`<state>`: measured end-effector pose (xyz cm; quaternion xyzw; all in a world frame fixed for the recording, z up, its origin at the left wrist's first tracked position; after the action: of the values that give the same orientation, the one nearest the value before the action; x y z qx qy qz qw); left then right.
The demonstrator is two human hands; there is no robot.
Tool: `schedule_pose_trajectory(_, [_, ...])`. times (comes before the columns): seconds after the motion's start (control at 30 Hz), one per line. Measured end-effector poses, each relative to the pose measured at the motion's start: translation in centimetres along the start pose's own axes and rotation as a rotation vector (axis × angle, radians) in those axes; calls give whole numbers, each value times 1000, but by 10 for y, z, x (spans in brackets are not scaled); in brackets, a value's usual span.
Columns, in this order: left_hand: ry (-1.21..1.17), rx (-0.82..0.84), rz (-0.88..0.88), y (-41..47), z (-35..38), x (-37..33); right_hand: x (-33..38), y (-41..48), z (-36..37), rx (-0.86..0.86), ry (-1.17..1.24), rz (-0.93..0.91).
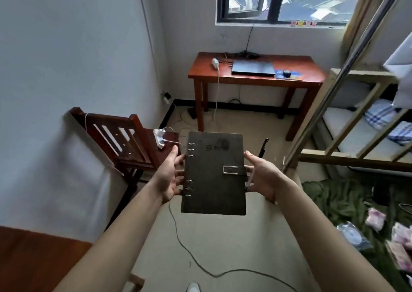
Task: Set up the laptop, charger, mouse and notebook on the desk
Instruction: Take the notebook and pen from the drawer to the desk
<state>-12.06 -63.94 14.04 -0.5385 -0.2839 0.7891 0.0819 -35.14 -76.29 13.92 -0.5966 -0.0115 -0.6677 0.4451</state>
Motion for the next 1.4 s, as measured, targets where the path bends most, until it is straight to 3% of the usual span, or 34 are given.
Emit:
schedule_pose_trajectory(0.2, [81, 104, -6, 122, 35, -109, 99, 78, -47, -84, 55, -44])
schedule_pose_trajectory(0.43, [137, 193, -35, 290, 93, -185, 184, 190, -143, -153, 141, -90])
schedule_pose_trajectory(0.7, [137, 159, -4, 481, 171, -297, 330, 342, -260, -86, 125, -72])
schedule_pose_trajectory(1.0, [125, 140, -30, 653, 204, -399, 459, 482, -333, -69, 105, -50])
schedule_pose_trajectory(1.4, [229, 268, -115, 927, 272, -537, 609, 679, -448, -222, 178, -18])
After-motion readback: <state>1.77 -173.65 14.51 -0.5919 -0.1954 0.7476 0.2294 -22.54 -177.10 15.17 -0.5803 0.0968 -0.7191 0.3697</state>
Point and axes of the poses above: each hand's wrist, its own y-axis towards the middle knuckle, its own z-axis out of the palm, x = y × z, the point moved 3 cm from there along y, towards the middle knuckle, and after that the axes turned 7 degrees about x, right-handed, at the moved point
